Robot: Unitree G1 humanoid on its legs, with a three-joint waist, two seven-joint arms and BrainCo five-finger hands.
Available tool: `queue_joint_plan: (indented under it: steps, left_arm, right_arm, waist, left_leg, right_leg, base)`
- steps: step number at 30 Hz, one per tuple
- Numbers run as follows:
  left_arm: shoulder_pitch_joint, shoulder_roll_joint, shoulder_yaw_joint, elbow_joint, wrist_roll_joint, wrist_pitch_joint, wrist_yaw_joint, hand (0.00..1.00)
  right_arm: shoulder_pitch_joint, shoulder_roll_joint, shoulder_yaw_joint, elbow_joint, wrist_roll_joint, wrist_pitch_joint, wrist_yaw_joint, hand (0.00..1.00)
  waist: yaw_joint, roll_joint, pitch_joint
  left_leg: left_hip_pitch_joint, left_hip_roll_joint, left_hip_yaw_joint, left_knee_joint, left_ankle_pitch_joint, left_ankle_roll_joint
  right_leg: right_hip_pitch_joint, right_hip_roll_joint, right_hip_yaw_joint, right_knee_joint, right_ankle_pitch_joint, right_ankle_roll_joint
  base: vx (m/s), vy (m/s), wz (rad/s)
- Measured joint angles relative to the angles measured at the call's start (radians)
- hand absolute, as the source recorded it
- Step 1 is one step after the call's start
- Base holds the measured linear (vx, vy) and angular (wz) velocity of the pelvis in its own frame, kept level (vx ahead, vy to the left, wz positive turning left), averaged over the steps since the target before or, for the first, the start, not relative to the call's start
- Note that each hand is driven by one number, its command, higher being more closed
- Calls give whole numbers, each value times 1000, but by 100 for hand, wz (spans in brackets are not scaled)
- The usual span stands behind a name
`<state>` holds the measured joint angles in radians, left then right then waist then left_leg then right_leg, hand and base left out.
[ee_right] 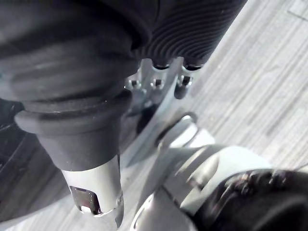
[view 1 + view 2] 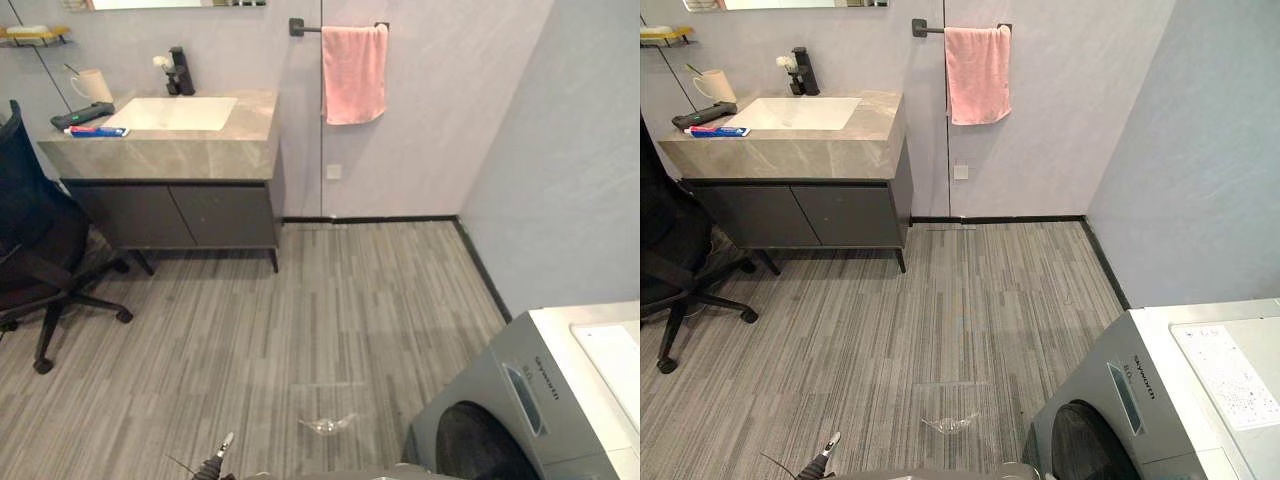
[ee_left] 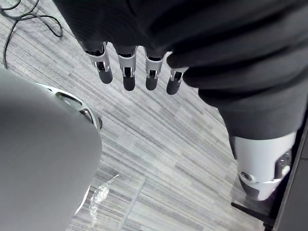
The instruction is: Pick up the laundry basket with both hands and put the clothes into the washing machine.
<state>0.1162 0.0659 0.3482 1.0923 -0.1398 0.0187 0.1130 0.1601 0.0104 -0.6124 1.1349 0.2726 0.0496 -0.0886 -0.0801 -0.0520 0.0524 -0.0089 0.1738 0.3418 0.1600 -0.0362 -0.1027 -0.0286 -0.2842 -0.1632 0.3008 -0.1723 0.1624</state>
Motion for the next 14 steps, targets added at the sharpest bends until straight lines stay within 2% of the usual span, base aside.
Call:
queue_joint_plan:
  steps: [1,4,8,14]
  left_arm:
    - [-5,17,-30,10,4,7,1,0]
    - [-18,26,-87,19,30,17,1,0]
    - [-30,33,-151,31,36,18,-5,0]
    - [-51,41,-161,52,34,17,-22,0]
  right_arm:
    - [1,2,0,6,-3,0,-1,0]
    - [-5,2,-1,25,-6,4,-5,0]
    - [-26,0,4,29,-6,7,-1,0]
    - [-62,-17,36,31,-6,12,4,0]
  waist:
    - [-14,-1,-2]
    - [-20,0,-8]
    - [-25,11,0]
    - [-24,-3,8]
  left_leg:
    - [25,-16,-7,-59,28,-5]
    - [78,-46,-2,-242,125,-8]
    - [91,-50,-10,-256,131,-8]
    - [98,-38,-3,-263,127,-14]
  right_leg:
    - [8,0,0,-25,10,-9]
    - [-1,5,-14,-72,37,7]
    - [31,8,-25,-101,52,9]
    - [61,27,-22,-160,74,5]
  base:
    - [107,45,8]
    - [104,23,9]
    - [97,3,7]
    - [12,0,-1]
